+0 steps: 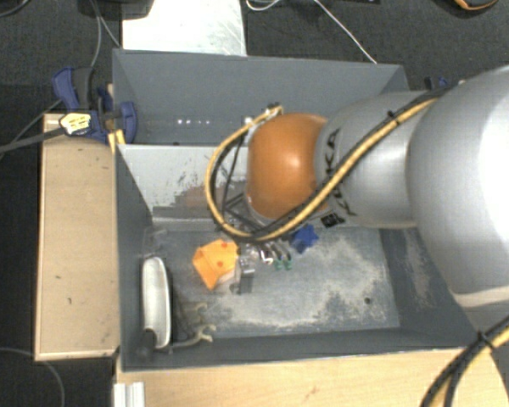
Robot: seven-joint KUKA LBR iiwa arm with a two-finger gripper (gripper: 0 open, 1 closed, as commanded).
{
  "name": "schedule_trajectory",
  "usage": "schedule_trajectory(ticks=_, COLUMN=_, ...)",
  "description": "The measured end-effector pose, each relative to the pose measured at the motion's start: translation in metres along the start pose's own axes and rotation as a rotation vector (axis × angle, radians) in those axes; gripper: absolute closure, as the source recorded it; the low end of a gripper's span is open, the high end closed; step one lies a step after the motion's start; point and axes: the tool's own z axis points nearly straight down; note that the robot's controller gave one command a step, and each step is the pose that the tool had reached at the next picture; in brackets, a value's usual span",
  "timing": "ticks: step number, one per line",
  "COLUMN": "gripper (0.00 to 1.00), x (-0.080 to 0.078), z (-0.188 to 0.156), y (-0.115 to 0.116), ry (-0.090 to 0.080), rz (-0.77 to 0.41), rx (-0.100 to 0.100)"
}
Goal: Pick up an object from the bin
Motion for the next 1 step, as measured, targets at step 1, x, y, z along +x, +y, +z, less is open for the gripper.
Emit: schedule_trajectory(ticks=1, gripper=0.0, x=-0.0159, z=0.0051, y=0.0172, ry=-0.004, rz=-0.038, rx=0.001)
